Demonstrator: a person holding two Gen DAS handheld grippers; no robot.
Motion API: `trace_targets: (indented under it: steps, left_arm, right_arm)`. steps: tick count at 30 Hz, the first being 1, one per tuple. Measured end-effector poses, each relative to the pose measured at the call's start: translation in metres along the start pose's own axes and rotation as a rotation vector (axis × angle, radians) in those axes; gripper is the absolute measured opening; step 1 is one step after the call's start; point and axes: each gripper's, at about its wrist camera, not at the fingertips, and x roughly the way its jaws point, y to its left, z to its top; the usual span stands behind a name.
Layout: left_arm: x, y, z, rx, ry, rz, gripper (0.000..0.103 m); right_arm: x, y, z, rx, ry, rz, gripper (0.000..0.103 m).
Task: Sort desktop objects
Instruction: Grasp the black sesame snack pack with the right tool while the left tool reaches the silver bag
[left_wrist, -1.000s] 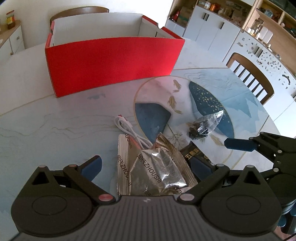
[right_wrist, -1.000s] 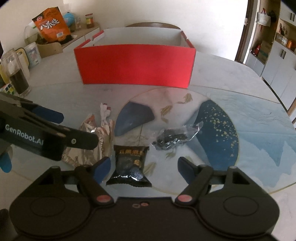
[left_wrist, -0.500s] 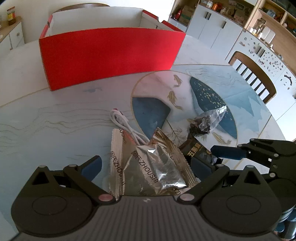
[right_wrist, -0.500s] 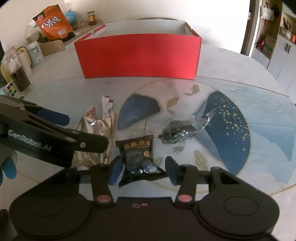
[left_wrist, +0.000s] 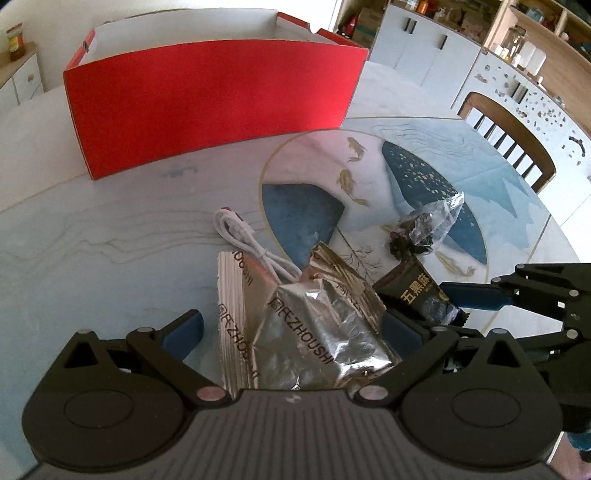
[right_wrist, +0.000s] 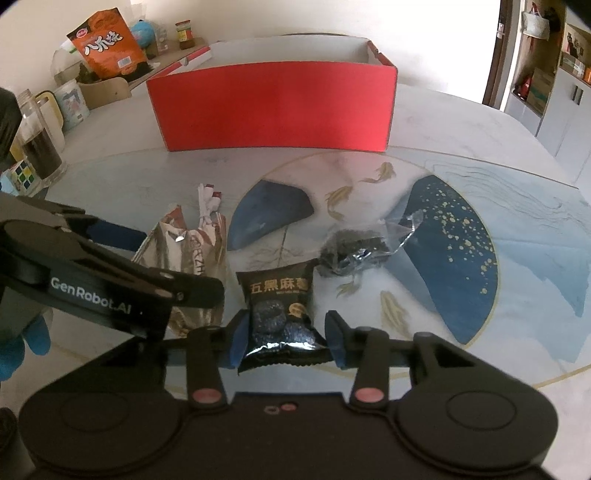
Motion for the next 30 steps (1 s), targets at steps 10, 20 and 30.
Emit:
trace_targets:
  steps: [10, 20, 30]
  left_arm:
    - [-0.004, 0.0, -0.006, 0.022, -0.049, 0.015, 0.093]
    - [-0.014, 0.007, -0.007, -0.021, -0.059, -0.014, 0.044]
    - [-0.035, 0.011, -0.009, -0.058, -0.077, -0.045, 0.04]
  right_arm:
    - [0.002, 0.001, -0.004, -0.021, 0.001, 0.002, 0.041]
    - [-0.002, 0.002, -0.005, -0.022, -0.009, 0.007, 0.035]
    - [-0.011, 0.009, -0.002, -0.032, -0.024, 0.001, 0.034]
